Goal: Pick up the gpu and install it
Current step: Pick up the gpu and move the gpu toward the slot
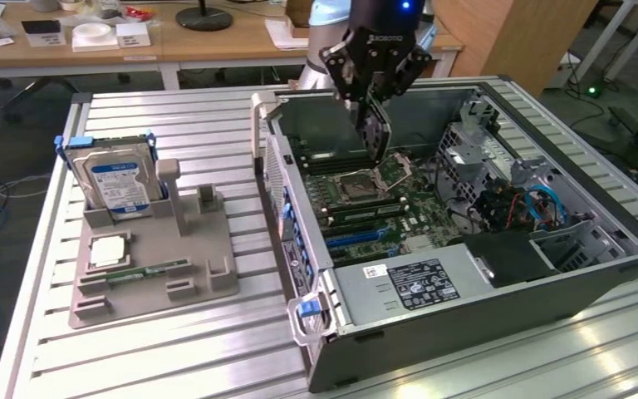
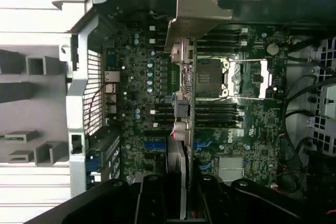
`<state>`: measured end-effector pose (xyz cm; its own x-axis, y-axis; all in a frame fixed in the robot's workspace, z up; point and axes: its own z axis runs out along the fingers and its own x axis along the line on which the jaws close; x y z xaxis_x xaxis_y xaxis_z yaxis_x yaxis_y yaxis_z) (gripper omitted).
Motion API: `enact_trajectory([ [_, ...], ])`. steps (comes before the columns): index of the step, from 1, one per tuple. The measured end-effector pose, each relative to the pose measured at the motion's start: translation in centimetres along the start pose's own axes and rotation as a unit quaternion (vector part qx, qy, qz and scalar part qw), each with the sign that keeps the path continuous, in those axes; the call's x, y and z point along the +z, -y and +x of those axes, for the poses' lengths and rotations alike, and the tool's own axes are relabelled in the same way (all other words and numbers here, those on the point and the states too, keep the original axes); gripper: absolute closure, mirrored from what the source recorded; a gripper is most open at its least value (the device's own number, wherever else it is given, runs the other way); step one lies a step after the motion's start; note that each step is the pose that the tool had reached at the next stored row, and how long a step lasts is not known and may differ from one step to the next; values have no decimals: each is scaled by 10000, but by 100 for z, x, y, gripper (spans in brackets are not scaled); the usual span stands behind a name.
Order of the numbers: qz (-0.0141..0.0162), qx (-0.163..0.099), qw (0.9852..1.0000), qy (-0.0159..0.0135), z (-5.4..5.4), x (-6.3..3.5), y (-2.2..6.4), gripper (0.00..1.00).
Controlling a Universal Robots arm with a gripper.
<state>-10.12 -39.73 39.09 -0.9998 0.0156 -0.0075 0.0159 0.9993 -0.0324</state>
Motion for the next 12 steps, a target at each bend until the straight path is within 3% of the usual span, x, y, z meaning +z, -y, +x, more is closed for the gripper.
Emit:
enact_trajectory([
  [12,0,1,10000,16,-415,14,-39,73],
])
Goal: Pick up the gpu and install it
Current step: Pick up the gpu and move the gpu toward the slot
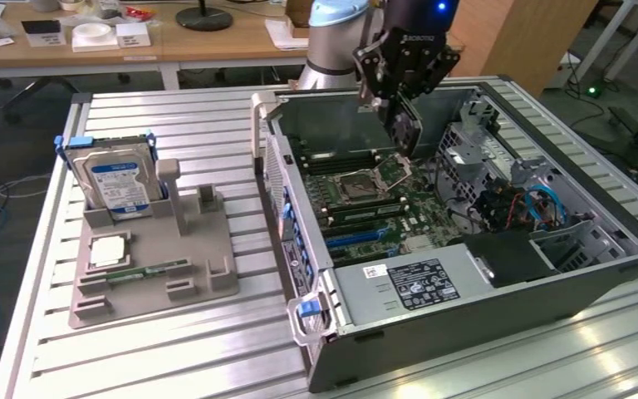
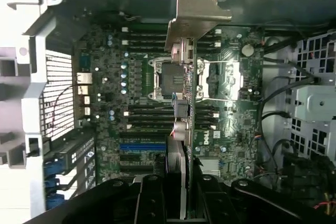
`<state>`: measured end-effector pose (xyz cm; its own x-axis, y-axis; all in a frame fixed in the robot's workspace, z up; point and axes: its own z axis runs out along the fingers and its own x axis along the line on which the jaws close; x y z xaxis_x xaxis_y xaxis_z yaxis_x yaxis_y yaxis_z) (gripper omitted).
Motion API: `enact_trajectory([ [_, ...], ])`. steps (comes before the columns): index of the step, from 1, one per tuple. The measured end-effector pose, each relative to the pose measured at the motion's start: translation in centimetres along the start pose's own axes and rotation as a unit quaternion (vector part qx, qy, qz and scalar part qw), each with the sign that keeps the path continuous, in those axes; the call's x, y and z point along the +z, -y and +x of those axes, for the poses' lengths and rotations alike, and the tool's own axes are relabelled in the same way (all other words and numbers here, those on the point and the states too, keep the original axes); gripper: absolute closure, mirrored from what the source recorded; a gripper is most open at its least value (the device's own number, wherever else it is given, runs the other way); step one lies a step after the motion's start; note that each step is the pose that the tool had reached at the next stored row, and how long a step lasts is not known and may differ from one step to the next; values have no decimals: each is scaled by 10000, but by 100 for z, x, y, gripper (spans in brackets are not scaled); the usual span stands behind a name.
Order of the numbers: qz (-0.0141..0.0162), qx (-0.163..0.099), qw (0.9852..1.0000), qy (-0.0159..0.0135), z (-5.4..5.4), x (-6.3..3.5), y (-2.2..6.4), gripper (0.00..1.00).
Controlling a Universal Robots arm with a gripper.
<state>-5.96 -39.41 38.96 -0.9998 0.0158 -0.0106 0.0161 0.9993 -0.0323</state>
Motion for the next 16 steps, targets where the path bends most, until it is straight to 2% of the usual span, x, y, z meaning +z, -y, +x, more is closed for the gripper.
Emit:
enact_trajectory([
  [5,-2,-4,10000,5,-174,5,-18,73],
  [11,-3,-65,10000,6,-314,20,-21,73],
  [16,-3,-67,10000,6,-319,21,-21,73],
])
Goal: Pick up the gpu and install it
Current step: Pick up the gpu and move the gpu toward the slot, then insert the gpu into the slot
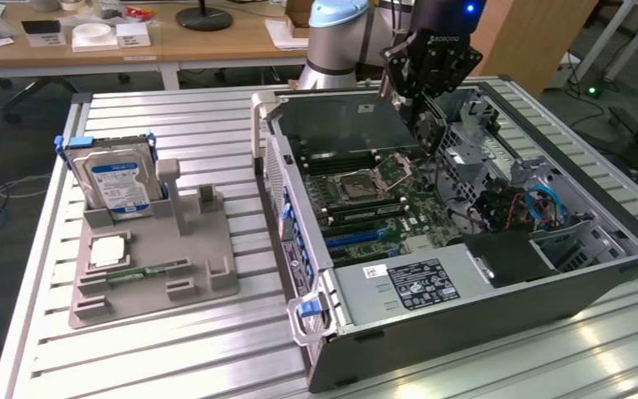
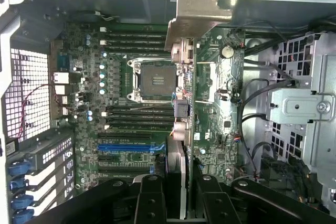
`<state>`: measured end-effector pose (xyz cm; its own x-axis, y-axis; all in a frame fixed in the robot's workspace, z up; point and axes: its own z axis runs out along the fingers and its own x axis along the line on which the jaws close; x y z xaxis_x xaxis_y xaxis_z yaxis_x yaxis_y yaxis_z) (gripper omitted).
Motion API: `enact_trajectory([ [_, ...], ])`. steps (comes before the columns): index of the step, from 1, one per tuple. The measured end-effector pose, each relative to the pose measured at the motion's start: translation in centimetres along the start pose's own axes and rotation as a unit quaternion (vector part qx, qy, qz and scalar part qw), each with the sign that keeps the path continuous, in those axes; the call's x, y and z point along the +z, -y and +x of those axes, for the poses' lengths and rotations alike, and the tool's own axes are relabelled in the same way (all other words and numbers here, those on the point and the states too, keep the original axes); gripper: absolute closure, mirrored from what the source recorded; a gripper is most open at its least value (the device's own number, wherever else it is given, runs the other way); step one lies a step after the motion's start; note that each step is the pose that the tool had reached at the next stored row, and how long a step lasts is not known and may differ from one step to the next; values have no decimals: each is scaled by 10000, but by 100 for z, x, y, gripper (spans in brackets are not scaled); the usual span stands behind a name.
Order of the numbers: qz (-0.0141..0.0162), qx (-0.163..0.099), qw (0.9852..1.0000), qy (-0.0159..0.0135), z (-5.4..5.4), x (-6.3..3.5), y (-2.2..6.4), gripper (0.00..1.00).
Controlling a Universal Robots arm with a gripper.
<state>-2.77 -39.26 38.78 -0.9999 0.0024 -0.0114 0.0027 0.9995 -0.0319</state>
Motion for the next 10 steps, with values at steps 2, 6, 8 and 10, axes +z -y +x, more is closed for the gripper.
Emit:
enact_trajectory([
  [2,0,0,10000,0,0,0,0,73],
  [6,0,0,10000,0,0,0,0,73],
  [8,0,0,10000,0,0,0,0,73],
  [10,0,0,10000,0,0,0,0,73],
])
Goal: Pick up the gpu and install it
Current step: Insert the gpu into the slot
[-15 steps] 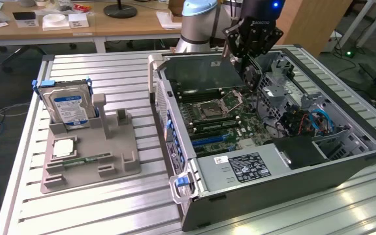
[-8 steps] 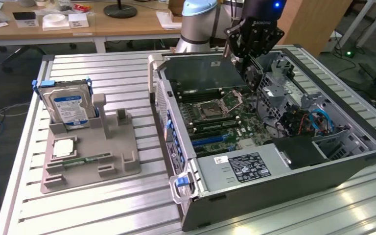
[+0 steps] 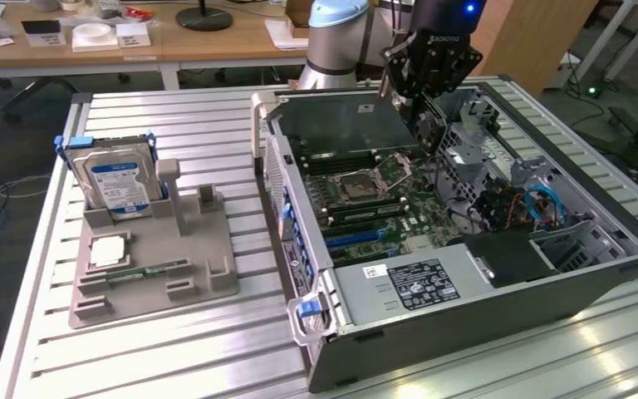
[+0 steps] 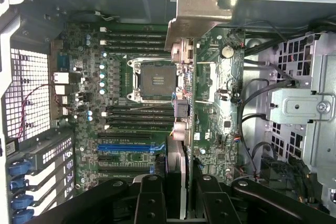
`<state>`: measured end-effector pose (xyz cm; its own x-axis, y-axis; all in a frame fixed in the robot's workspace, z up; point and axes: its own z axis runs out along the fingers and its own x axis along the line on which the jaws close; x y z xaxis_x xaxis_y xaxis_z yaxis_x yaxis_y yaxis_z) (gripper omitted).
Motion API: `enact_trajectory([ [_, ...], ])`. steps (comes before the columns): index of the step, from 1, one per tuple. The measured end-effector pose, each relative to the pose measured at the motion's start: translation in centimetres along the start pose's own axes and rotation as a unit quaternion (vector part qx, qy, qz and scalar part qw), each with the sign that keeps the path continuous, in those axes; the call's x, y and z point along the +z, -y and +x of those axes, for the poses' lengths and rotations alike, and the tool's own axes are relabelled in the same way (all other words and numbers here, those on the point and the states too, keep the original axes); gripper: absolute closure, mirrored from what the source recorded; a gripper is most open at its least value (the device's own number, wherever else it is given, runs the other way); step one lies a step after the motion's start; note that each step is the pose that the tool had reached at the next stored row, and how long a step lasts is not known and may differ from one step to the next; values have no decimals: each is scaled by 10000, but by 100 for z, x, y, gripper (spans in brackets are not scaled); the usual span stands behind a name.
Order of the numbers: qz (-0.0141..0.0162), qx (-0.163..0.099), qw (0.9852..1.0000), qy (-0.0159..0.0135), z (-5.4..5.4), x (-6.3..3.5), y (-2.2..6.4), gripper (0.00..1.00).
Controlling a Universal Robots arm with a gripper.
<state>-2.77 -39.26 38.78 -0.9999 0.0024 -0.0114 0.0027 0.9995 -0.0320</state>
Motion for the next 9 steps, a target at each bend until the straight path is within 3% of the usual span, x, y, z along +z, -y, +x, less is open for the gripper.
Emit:
enact_trajectory([
  [4,-1,-69,10000,2,0,0,0,73],
  [9,-5,-491,9988,15,0,2,0,73],
])
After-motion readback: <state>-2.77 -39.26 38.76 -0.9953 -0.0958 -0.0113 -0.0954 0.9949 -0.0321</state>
